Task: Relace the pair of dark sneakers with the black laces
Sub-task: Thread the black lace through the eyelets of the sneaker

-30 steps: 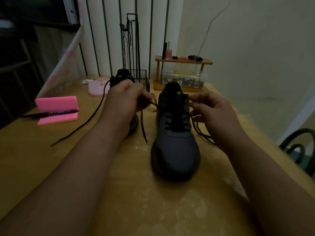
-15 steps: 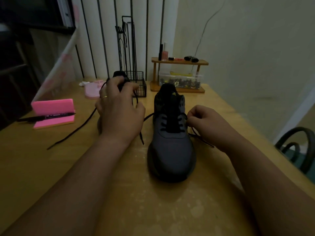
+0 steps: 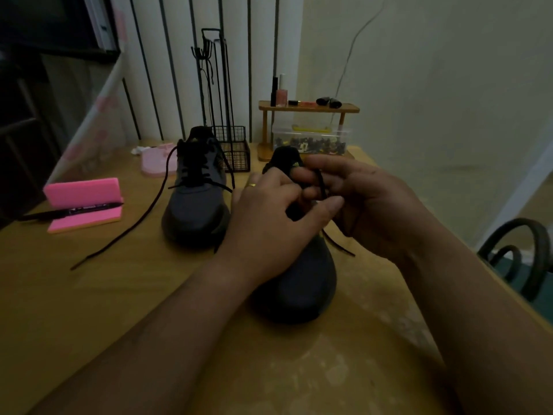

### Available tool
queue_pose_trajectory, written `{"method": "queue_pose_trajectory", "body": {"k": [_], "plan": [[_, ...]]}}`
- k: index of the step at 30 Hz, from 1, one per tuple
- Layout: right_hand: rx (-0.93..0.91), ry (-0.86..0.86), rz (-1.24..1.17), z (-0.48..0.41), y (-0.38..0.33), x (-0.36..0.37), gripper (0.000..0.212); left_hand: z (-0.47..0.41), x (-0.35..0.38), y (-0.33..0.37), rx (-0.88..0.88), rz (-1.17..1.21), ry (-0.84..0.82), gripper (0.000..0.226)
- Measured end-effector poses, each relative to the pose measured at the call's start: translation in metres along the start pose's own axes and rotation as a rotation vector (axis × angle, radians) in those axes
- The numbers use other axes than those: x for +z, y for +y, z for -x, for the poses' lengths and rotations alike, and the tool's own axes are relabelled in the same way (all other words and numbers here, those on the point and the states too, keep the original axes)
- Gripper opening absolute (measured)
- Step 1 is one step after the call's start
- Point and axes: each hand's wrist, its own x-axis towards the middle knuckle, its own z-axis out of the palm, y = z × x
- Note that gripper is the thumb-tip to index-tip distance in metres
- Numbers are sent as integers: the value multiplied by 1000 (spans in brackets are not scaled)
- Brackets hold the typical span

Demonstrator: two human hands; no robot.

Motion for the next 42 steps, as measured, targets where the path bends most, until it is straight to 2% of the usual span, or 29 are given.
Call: {"method": "queue_pose_trajectory", "body": {"k": [3,6,8,11,15,17,19,21,24,27,29,31,34,35,37,40,42], "plan": [[-71,5,73,0,3,0,39,-2,2,-1,-76,42,-18,28],[-160,124,295,0,5,-1,23,-4,0,-2,-161,155,-16,20],[-204,243,501,0,6,-3,13,-5,-5,-1,-204,368,1,17],[-223,364,685,-1,10,-10,10,-7,-16,1,-342,721,44,17],[-46,373,1093,-5,19,-20,17,-9,-22,-8,-376,774,52,29],[-123,370,1212,-7,23,-19,19,-8,-20,-9,-354,698,13,33],[-297,345,1153,-6,21,-10,15,-5,-17,-6,-304,595,-29,36],[-368,253,1006,-3,20,-1,20,-3,-16,-4,-243,552,-49,34],[-336,131,901,1,21,9,22,-4,-17,-5,-213,533,-45,32],[-290,95,857,2,17,7,15,-4,-17,-5,-226,525,-55,32],[-299,154,756,3,12,3,15,-5,-19,-7,-254,563,-80,36],[-295,320,591,2,4,-3,22,-7,-23,-12,-312,676,-103,40],[-163,511,369,-1,-5,-14,26,-10,-28,-18,-368,814,-93,38],[-120,506,397,-1,-4,-16,23,-10,-29,-19,-369,835,-89,37],[-138,431,621,1,4,-19,15,-9,-28,-17,-350,819,-92,37],[-355,365,825,5,11,-8,33,-7,-27,-9,-295,727,-130,37],[-484,307,940,5,14,4,34,-6,-27,-6,-269,686,-139,36]]}}
